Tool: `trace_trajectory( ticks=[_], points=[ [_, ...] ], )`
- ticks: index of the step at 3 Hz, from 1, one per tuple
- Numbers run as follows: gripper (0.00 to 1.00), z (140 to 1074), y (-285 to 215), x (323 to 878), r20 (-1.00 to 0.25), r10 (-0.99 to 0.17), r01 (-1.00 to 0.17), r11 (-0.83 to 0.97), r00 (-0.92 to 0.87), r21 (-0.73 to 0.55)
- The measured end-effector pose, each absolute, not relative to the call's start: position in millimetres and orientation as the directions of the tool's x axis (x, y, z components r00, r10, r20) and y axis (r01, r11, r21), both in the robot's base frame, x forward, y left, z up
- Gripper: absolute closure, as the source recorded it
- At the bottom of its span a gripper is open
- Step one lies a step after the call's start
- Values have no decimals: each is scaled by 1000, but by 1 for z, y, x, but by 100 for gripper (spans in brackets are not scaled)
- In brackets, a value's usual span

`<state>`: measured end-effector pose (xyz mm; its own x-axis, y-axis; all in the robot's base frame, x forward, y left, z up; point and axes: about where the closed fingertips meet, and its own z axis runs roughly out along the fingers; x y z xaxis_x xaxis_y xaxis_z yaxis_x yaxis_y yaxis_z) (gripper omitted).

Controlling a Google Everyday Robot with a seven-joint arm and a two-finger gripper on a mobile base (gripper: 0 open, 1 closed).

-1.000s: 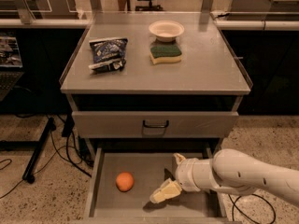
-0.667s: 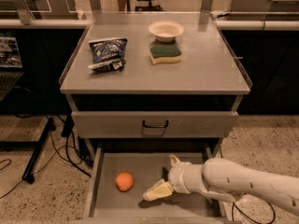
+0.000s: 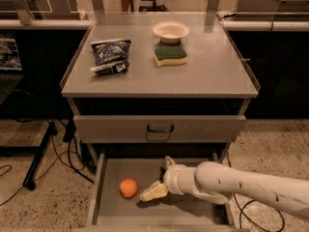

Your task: Pick orange from middle drawer and place on counter

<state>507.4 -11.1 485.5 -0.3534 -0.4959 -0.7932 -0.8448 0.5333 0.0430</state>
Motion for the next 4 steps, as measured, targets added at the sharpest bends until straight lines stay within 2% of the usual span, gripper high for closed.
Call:
trace_trajectory(
  ticks=[1,4],
  points=[
    [0,471,12,516,-797,-498,-862,503,-341,55],
    [0,449,18,511,-804,-457,-824,562,-379,69]
  ],
)
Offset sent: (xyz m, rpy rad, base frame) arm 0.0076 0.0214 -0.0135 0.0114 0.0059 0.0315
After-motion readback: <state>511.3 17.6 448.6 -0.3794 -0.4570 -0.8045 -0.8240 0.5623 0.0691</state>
